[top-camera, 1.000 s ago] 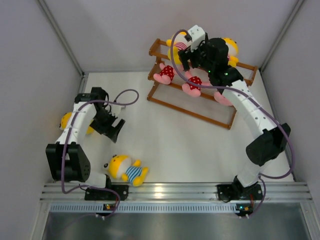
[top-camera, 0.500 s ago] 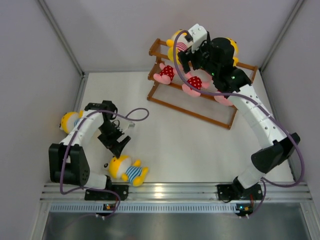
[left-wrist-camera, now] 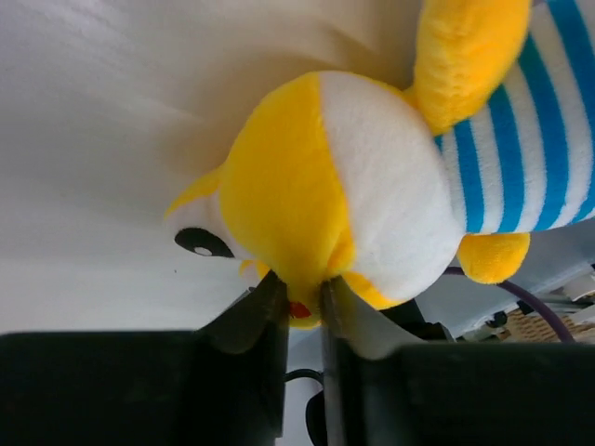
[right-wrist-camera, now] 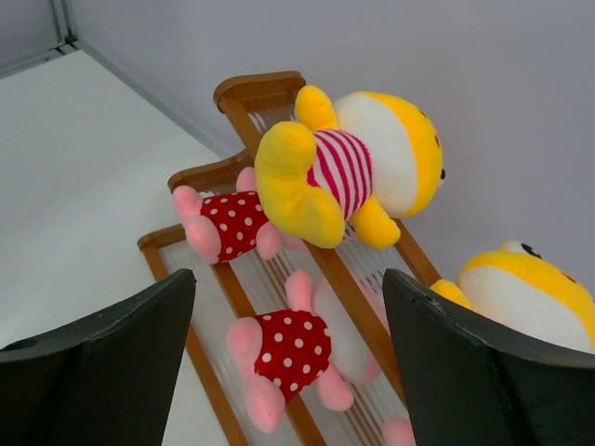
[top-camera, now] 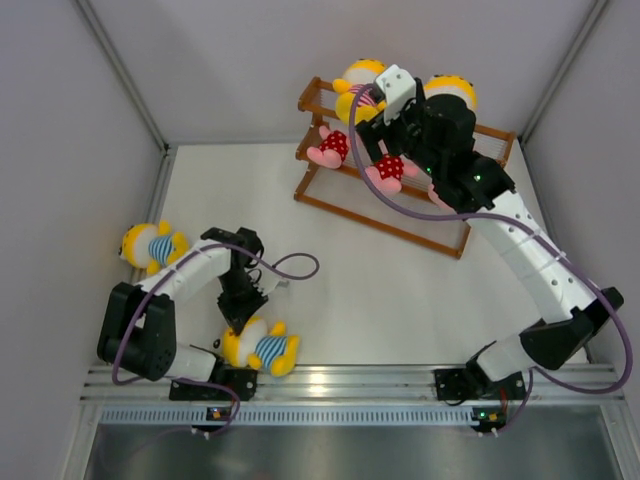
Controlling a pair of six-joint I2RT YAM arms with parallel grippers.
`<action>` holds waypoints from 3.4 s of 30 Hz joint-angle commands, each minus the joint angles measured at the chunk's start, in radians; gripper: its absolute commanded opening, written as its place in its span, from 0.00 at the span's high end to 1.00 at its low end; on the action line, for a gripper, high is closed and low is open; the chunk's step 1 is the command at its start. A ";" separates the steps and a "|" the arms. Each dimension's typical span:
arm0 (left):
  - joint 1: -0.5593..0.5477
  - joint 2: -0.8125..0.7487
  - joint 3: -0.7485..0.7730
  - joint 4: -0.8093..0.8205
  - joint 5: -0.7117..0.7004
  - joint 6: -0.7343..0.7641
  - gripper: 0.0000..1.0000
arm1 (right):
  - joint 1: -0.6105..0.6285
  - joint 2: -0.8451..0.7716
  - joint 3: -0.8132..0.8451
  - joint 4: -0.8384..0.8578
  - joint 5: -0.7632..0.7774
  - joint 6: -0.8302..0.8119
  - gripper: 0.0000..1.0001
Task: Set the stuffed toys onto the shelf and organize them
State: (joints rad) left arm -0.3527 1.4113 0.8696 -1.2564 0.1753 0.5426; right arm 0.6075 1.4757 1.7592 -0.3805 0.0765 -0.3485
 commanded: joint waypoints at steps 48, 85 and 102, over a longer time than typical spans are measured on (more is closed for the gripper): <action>0.020 -0.006 0.443 -0.031 0.339 0.111 1.00 | 0.353 -0.043 -0.730 0.200 -0.492 -0.179 0.84; 0.070 0.006 0.612 -0.008 0.116 -0.067 0.02 | -0.032 -0.374 -1.399 1.064 0.531 0.503 1.00; 0.070 0.003 0.611 -0.008 0.098 -0.055 0.02 | -0.112 -0.103 -1.308 1.180 0.431 0.571 1.00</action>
State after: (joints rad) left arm -0.2874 1.4425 1.4624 -1.2640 0.2855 0.4770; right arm 0.5137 1.3476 0.3985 0.6865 0.5327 0.1925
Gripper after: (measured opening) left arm 0.982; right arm 0.043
